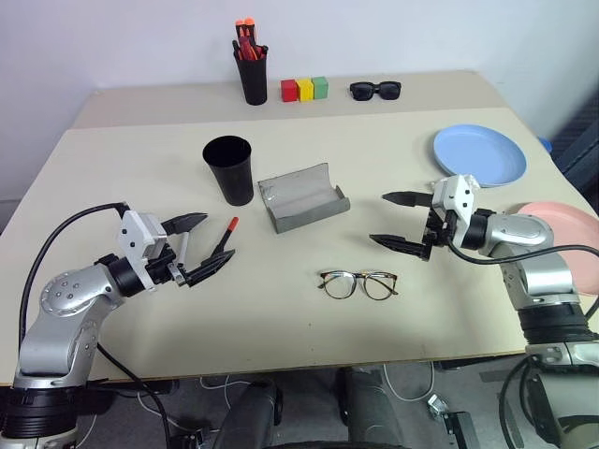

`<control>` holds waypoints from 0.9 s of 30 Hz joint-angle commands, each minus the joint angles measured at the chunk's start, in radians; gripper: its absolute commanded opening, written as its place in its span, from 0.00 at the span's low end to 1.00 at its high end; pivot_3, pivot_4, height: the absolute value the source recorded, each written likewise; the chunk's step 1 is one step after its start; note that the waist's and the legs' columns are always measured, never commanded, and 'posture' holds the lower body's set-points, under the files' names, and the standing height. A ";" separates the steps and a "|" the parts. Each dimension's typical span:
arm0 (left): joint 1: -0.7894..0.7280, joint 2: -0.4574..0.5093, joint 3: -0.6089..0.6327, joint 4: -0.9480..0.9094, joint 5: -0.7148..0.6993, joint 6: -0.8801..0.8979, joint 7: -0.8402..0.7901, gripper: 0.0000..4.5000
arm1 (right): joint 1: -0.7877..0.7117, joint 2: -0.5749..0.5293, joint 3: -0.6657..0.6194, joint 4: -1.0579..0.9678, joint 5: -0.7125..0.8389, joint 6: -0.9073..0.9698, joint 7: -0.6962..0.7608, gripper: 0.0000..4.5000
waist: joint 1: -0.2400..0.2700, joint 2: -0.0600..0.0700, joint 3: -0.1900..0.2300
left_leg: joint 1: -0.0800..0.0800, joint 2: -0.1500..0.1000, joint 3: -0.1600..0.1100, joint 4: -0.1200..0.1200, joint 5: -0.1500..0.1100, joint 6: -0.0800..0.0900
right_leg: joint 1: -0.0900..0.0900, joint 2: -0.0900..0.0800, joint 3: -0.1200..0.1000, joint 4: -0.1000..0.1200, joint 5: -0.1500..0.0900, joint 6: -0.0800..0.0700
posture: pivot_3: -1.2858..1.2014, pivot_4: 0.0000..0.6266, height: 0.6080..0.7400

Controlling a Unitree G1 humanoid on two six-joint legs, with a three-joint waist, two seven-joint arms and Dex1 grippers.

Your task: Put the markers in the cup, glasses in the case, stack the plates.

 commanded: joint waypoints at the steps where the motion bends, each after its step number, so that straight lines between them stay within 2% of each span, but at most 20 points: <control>1: 0.009 -0.015 -0.001 -0.017 -0.011 -0.024 -0.008 1.00 | -0.013 -0.013 -0.021 -0.046 0.013 0.005 0.005 0.98 | 0.000 0.000 0.000 | 0.000 0.000 0.000 0.000 0.000 0.000 | 0.000 0.000 0.000 0.000 0.000 0.000 | 0.52 0.24 1.00; 6: 0.010 -0.031 -0.032 -0.023 0.013 -0.035 -0.002 1.00 | -0.006 -0.015 -0.026 -0.055 0.009 0.003 0.001 0.98 | 0.003 0.000 0.000 | 0.000 0.000 0.000 0.000 0.000 0.000 | 0.000 0.000 0.000 0.000 0.000 0.000 | 0.52 0.24 1.00; 10: -0.046 0.002 -0.008 0.034 -0.043 0.072 -0.012 1.00 | -0.012 -0.006 -0.027 -0.070 0.009 0.007 -0.021 0.98 | 0.003 0.000 0.000 | 0.000 0.000 0.000 0.000 0.000 0.000 | 0.000 0.000 0.000 0.000 0.000 0.000 | 0.52 0.24 1.00; 14: -0.096 0.019 0.017 0.081 -0.053 0.096 -0.005 1.00 | -0.015 0.014 -0.016 -0.079 0.018 0.016 -0.033 0.98 | 0.002 0.000 0.000 | 0.000 0.000 0.000 0.001 0.000 0.000 | 0.000 0.001 0.000 0.000 0.000 0.000 | 0.52 0.24 1.00; 19: -0.074 0.057 0.067 0.131 -0.032 0.071 -0.024 1.00 | -0.002 0.055 -0.001 -0.202 0.111 0.209 -0.068 0.98 | -0.004 0.000 0.000 | 0.000 0.001 0.000 0.000 0.000 0.000 | -0.001 0.001 0.000 0.000 0.001 0.000 | 0.52 0.24 1.00; 24: -0.091 0.094 0.102 0.134 -0.090 0.197 -0.008 1.00 | 0.035 0.059 -0.008 -0.349 0.139 0.297 -0.123 0.98 | 0.008 0.000 0.000 | -0.002 0.001 -0.001 0.001 0.000 0.000 | -0.001 0.001 0.000 0.000 0.001 0.000 | 0.52 0.24 1.00; 27: -0.141 0.103 0.093 0.168 -0.073 0.344 0.120 1.00 | 0.076 0.052 -0.035 -0.402 0.159 0.309 -0.139 0.98 | 0.009 -0.001 0.000 | -0.001 0.001 -0.001 0.002 0.000 0.000 | 0.000 0.001 0.000 0.000 0.001 0.000 | 0.52 0.24 1.00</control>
